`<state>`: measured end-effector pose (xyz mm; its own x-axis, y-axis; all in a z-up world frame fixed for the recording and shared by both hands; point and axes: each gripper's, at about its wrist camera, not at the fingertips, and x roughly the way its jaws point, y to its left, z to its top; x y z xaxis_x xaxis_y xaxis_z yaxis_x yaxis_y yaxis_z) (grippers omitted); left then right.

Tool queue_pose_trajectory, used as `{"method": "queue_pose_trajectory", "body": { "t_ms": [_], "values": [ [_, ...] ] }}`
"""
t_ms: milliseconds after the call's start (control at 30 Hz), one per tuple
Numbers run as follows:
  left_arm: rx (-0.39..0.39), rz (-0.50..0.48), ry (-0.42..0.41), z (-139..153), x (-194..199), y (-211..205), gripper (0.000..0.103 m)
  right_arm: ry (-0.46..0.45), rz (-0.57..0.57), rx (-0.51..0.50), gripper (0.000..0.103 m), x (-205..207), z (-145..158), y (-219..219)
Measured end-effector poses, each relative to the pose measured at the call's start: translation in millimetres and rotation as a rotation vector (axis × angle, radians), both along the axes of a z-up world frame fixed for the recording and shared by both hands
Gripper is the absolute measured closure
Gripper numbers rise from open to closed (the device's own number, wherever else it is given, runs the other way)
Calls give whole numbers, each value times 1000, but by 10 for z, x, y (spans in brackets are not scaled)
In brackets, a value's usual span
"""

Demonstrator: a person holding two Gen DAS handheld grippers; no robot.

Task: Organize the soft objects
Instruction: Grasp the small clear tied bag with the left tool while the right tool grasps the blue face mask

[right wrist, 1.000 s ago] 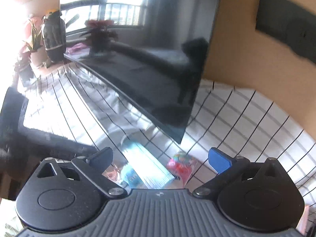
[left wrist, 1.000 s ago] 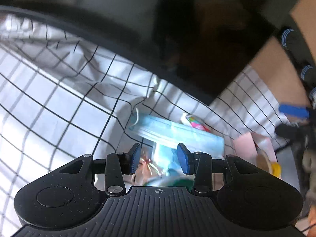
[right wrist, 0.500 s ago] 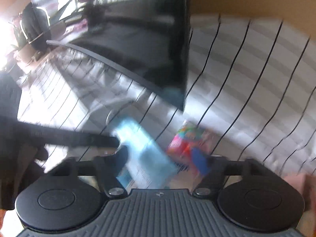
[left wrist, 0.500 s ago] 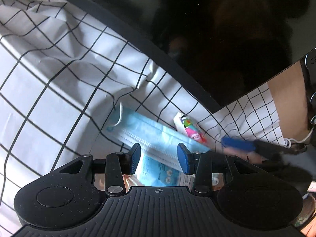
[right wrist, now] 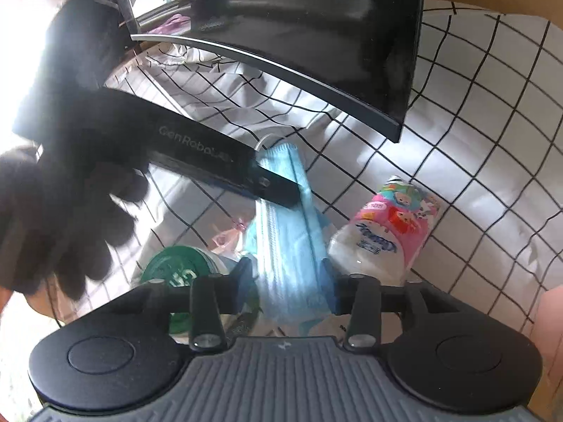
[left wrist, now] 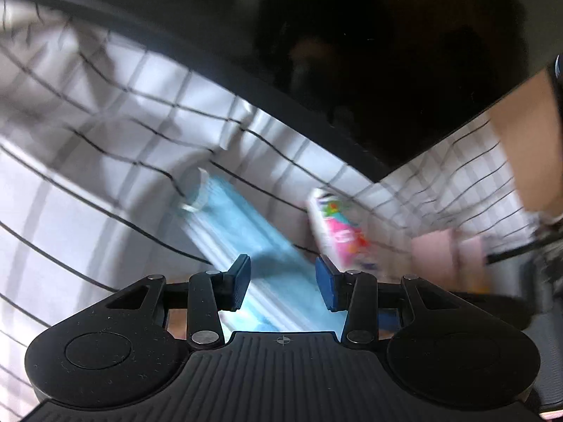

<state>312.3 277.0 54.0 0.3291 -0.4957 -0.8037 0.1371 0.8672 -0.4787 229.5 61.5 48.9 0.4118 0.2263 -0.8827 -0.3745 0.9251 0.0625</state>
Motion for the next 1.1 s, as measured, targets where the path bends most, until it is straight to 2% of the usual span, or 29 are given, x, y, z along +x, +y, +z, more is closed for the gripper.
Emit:
{"method": "queue_pose_trajectory", "body": {
  "t_ms": [33,100,167,267,400,433,533,600,667,800,867,1000,1100],
  "values": [
    [40,4,-7,9,0,11,58,-4,-8,-16,52,-9,-5,-15],
    [83,20,2,-9,0,64,58,3,-24,-23,52,8,-46,-56],
    [45,47,24,-47,1,134,58,21,-41,-8,52,7,-97,-91],
    [-62,68,44,-105,38,124,58,46,-45,3,52,-1,-192,-93],
    [-117,-50,-18,-25,32,-113,58,46,-38,-14,51,-100,-209,-98],
    [-116,-84,-32,15,9,-117,58,41,-38,-16,48,-134,-199,-110],
    [33,-136,-65,64,-51,-69,59,44,-35,-15,42,-207,-217,-125],
    [155,-156,-51,24,-88,-26,59,52,-31,-17,42,-238,-269,-99],
    [216,-150,-21,-46,-87,8,59,61,-28,-18,42,-251,-296,-82],
    [238,-106,1,-147,-71,-19,59,76,-21,-44,38,-281,-366,-36],
    [280,-118,-17,-153,-71,-109,60,83,-17,-59,33,-319,-405,-21],
    [338,-155,-30,-140,-51,-210,60,127,4,-81,32,-373,-526,26],
    [359,-165,-33,-181,-43,-222,61,143,25,-90,21,-402,-581,80]
  ]
}}
